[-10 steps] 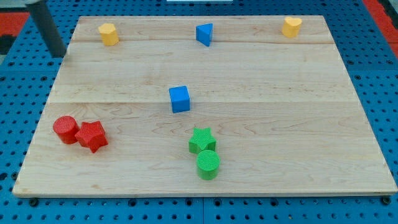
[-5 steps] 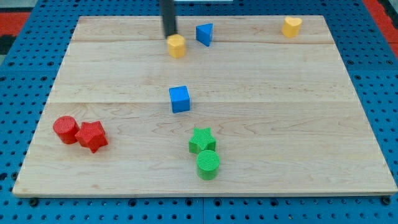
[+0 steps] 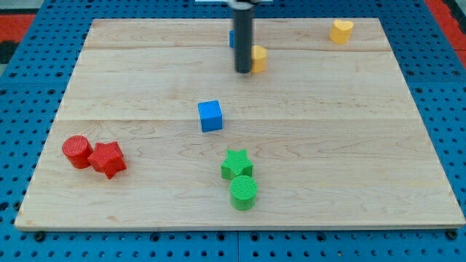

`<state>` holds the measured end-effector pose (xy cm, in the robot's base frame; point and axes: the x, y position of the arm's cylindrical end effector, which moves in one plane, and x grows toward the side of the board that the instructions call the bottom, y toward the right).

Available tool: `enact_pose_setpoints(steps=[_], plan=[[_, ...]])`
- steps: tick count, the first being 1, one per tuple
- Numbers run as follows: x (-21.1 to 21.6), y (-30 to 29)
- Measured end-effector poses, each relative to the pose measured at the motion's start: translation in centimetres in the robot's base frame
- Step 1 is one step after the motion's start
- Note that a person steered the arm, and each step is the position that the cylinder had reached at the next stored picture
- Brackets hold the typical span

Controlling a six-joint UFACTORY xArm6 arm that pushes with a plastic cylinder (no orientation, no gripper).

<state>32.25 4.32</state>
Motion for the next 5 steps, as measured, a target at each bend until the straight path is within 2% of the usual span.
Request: enact_pose_setpoints(steps=[2, 3, 4, 5], plan=[[-0.1, 2.2], [-4.2, 4.4], [-5.0, 5.0], [-6.2, 2.3]])
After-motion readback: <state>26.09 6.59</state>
